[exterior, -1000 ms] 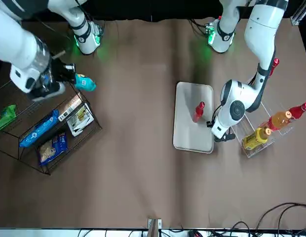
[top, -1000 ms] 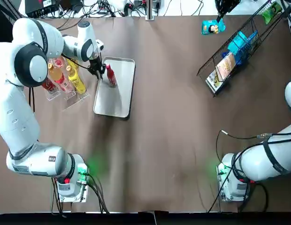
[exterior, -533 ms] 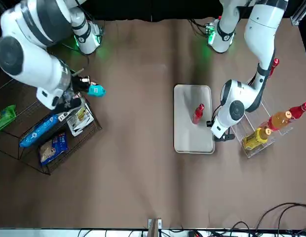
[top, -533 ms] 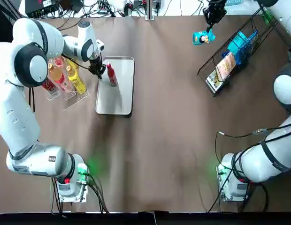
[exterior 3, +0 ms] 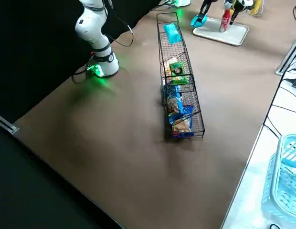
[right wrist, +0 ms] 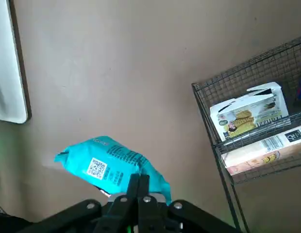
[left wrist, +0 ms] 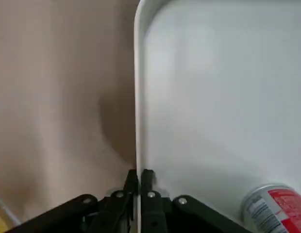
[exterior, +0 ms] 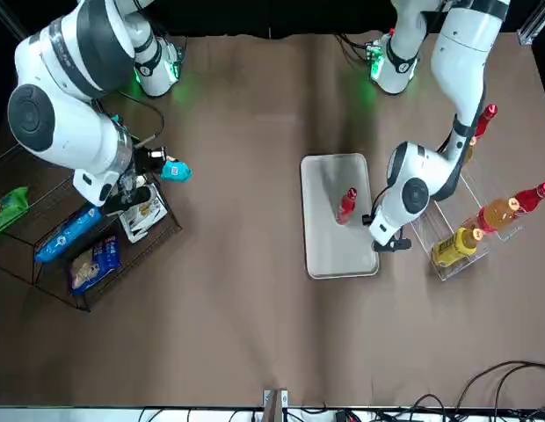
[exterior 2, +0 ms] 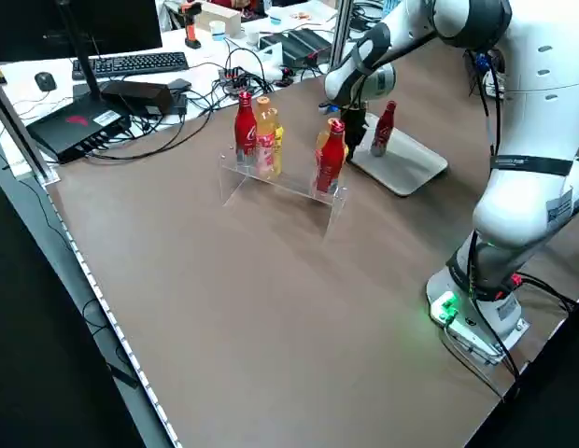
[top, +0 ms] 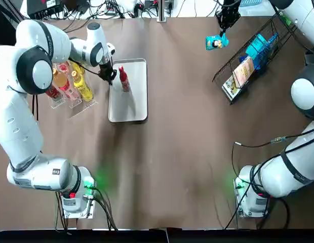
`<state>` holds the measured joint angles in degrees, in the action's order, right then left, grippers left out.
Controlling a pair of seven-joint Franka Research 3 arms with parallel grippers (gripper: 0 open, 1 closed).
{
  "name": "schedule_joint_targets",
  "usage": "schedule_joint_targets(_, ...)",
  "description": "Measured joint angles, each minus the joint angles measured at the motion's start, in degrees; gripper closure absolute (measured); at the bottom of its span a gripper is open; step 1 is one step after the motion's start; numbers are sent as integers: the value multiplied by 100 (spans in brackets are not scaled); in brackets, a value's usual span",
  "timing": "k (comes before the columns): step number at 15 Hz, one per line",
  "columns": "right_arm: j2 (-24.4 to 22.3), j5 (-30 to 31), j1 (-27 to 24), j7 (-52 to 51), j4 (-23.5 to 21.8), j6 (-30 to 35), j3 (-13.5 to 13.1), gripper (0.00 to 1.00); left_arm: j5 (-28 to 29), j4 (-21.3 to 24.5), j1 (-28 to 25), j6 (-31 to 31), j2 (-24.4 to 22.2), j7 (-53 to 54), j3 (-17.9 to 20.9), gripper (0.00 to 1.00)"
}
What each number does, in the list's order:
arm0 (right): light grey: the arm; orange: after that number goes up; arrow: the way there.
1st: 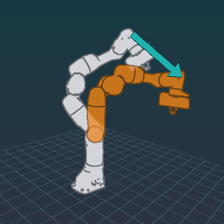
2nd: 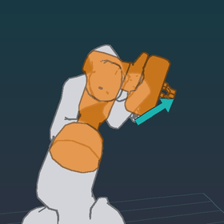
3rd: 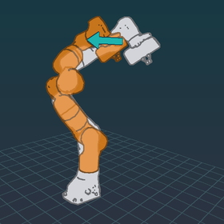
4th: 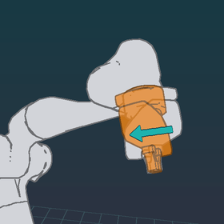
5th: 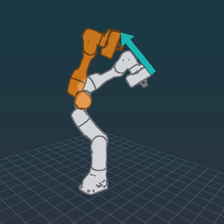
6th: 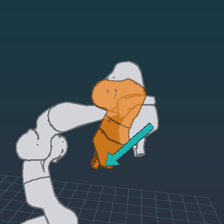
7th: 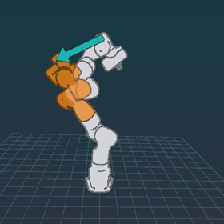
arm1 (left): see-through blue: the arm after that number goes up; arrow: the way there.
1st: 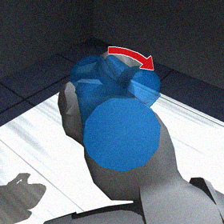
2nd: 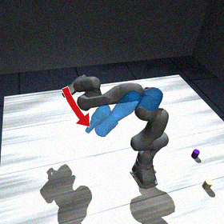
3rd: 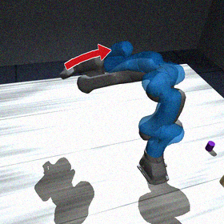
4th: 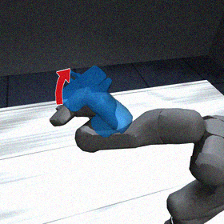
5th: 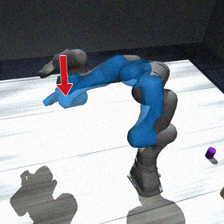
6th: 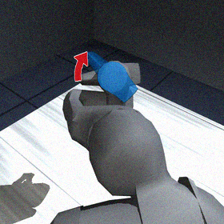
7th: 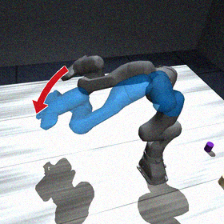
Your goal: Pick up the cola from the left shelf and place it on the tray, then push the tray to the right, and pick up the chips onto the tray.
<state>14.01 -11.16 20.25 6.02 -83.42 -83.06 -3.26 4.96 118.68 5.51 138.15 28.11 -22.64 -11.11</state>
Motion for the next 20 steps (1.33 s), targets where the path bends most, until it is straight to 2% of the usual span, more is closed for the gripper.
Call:
schedule_joint_targets(7, 0, 0, -24, 3, 1, -50, -58, 99, -1, -392, 554, 17, 242, -166, -22, 93)
schedule_joint_targets(15, 48, 0, -43, 256, 0, -50, -83, 99, -22, -917, 1361, 44, 524, -855, -50, 93)
schedule_joint_targets(17, 132, 0, -43, 319, -1, -50, -81, 99, -303, -1125, 1619, 43, 565, -997, -56, 93)
schedule_joint_targets(20, 214, 0, -30, 553, -1, -50, -60, 99, -422, -1449, 1870, 0, 766, -1064, -56, 94)
